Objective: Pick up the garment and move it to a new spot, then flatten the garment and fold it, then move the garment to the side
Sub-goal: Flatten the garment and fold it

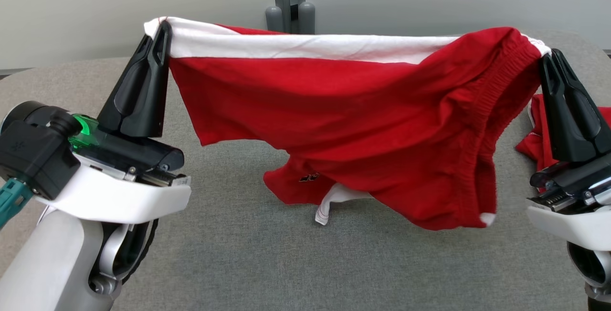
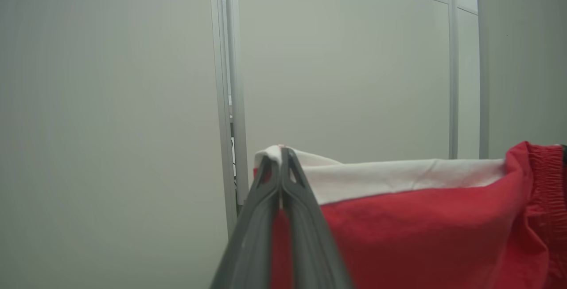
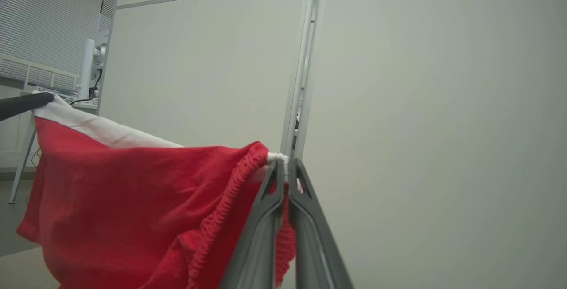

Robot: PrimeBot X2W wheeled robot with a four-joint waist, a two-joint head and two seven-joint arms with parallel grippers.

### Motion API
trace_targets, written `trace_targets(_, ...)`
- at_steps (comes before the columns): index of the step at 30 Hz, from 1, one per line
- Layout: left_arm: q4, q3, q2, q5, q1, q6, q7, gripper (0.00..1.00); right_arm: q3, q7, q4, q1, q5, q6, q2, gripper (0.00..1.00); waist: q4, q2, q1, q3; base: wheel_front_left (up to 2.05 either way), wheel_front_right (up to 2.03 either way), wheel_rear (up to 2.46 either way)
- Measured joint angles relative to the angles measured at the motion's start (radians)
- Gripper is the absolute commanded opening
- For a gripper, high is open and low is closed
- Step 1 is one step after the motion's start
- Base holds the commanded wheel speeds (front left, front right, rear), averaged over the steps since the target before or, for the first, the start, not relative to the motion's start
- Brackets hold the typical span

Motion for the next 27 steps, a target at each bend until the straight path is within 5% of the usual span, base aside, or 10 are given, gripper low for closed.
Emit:
trace_targets(8,-0.026,-0.002,0.012,-0.001,0.004,0.014,0.030,0.00,0.019,-0.001,0.080,-0.017,0.037,0.000,0.021,0.00,-0.007,0.0000,0.0000,0.017,0.00,0.00,0.00)
trace_targets(12,0.058,-0.017,0.007,-0.017,-0.064,-0.029,0.050,0.00,0.039,0.014,0.191,-0.124,0.079,0.000,0.033,0.00,-0.013,0.0000,0.0000,0.037,0.00,0.00,0.00)
trace_targets(21,0.527,-0.047,-0.102,-0.071,-0.463,-0.178,0.066,0.00,0.211,0.023,0.539,-0.552,0.149,0.000,-0.025,0.00,-0.007,0.0000,0.0000,0.109,0.00,0.00,0.00)
trace_targets(27,0.877,-0.045,-0.186,-0.072,-0.785,-0.229,0.037,0.00,0.330,0.012,0.797,-0.886,0.173,0.000,-0.043,0.00,0.009,0.0000,0.0000,0.171,0.00,0.00,0.00)
